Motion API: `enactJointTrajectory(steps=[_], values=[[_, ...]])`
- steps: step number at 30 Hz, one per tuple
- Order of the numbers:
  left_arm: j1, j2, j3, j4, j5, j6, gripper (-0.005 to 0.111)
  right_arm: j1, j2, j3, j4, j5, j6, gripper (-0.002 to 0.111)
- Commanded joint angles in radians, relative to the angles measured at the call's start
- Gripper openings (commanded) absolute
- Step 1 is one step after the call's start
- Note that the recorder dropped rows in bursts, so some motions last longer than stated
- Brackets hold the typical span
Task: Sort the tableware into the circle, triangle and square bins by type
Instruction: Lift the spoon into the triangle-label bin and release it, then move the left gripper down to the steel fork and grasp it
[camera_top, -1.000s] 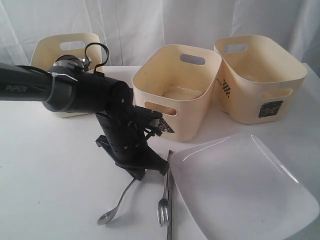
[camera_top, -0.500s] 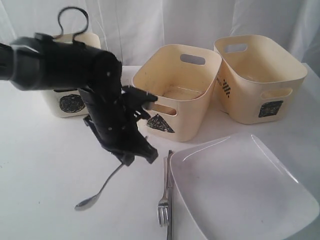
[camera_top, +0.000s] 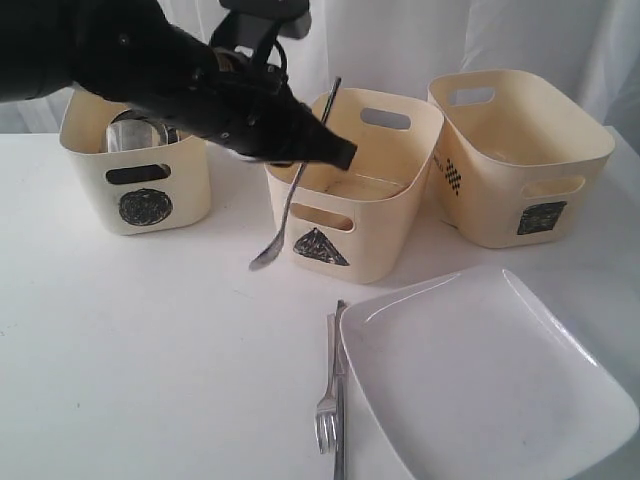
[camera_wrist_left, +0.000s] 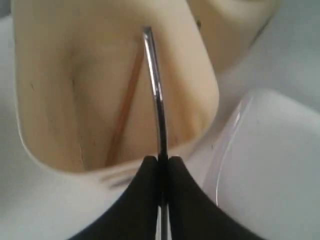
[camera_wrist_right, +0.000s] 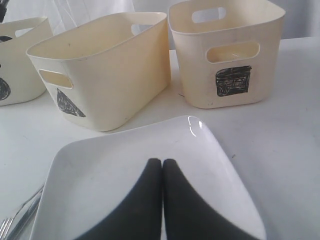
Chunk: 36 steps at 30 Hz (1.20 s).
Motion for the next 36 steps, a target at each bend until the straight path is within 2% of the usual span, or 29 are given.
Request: enactJointTrajectory(steps=[1, 4, 6, 12, 14, 18, 20, 21, 22, 25, 32, 34, 36], values=[[0.001, 0.023, 0.001, -0.008, -0.256, 0.025, 0.0, 0.002, -0.005, 0.007, 0.002, -0.014, -0.004, 0.0], [0.001, 0.055, -0.003, -0.004, -0.428, 0.075, 0.0, 0.002, -0.005, 0.007, 0.002, -0.014, -0.004, 0.0], [0.001, 0.093, -0.044, -0.004, -0.485, 0.075, 0.0, 0.002, -0.005, 0.007, 0.002, -0.014, -0.004, 0.0], [0.001, 0.182, -0.161, -0.001, -0.489, 0.103, 0.0, 0.002, -0.005, 0.007, 0.002, -0.014, -0.004, 0.0], [0.001, 0.259, -0.228, -0.001, -0.491, 0.174, 0.0, 0.002, -0.005, 0.007, 0.002, -0.014, -0.004, 0.0], [0.036, 0.365, -0.305, -0.017, -0.486, 0.186, 0.001, 0.002, -0.005, 0.007, 0.002, -0.014, -0.004, 0.0], [0.053, 0.382, -0.324, -0.024, -0.462, 0.183, 0.011, 0.002, -0.005, 0.007, 0.002, -0.014, -0.004, 0.0], [0.056, 0.382, -0.325, -0.026, -0.45, 0.183, 0.02, 0.002, -0.005, 0.007, 0.002, -0.014, -0.004, 0.0], [0.058, 0.379, -0.325, -0.026, -0.423, 0.183, 0.028, 0.002, -0.005, 0.007, 0.002, -0.014, -0.004, 0.0], [0.058, 0.358, -0.35, -0.039, -0.222, 0.146, 0.038, 0.002, -0.005, 0.007, 0.002, -0.014, -0.004, 0.0], [0.058, 0.162, -0.324, -0.037, 0.269, 0.146, 0.038, 0.002, -0.005, 0.007, 0.002, -0.014, -0.004, 0.0], [0.058, 0.119, -0.272, -0.039, 0.35, 0.144, 0.038, 0.002, -0.005, 0.007, 0.002, -0.014, -0.004, 0.0], [0.058, 0.094, -0.183, -0.046, 0.362, 0.109, 0.038, 0.002, -0.005, 0.007, 0.002, -0.014, -0.004, 0.0]])
